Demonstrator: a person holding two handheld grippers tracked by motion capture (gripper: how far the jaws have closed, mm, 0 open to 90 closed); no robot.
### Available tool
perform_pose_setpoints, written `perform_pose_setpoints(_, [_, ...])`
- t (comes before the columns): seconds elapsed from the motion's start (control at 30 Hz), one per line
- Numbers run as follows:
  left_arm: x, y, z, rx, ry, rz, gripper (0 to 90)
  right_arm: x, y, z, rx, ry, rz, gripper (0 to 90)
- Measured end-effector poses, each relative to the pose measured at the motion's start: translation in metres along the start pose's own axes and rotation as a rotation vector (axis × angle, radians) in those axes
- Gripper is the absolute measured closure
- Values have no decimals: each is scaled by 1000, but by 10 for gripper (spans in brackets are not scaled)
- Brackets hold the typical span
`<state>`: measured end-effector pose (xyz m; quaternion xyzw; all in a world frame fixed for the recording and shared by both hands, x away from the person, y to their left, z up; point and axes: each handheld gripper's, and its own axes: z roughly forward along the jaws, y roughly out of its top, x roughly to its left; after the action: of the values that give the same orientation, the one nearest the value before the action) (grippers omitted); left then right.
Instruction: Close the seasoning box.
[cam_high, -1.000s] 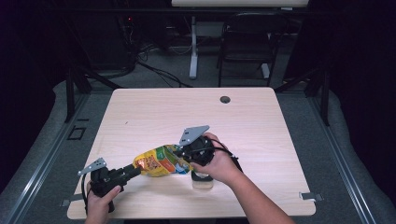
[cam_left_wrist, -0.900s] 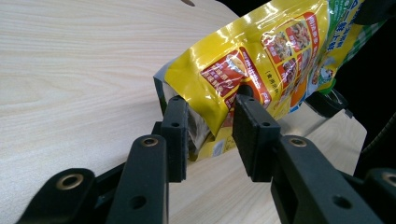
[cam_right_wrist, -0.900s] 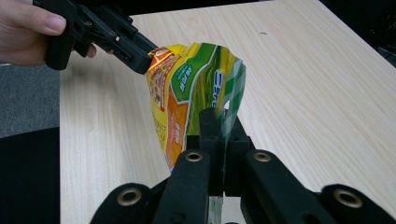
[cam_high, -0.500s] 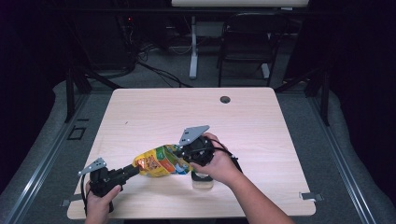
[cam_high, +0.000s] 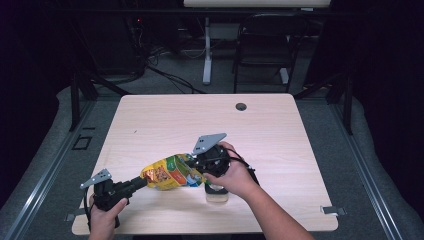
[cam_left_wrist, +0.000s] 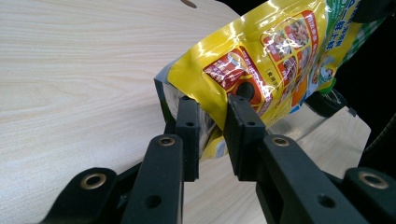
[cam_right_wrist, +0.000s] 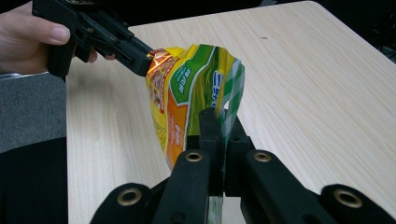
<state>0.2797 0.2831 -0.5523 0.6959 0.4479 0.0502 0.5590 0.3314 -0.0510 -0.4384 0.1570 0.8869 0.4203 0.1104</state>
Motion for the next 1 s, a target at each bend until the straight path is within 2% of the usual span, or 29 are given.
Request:
perform_pose_setpoints(0.17, [-2, 1, -1, 11, 2, 13, 815, 1, 1, 1, -1, -3, 2, 900])
perform_pose_setpoints(0.23, [-4, 2, -1, 11, 21, 29, 821, 1, 1, 1, -4, -4, 5, 900])
perform_pose_setpoints(0.37, [-8, 4, -5, -3, 38, 44, 826, 1, 1, -2, -1, -3, -2, 899])
perform_pose_setpoints(0.63, [-13, 7, -10, -24, 39, 61, 828, 0, 1, -4, -15, -1, 6, 898])
perform_pose_setpoints(0.77, [-16, 8, -12, -25, 52, 81, 831, 1, 1, -5, -20, -8, 8, 896])
perform_pose_setpoints(0.8, [-18, 8, -12, -38, 64, 83, 832, 1, 1, -6, -18, -9, 6, 896])
perform_pose_setpoints(1.0, [-26, 13, -16, -40, 80, 130, 844, 1, 0, -10, -24, -19, 14, 894])
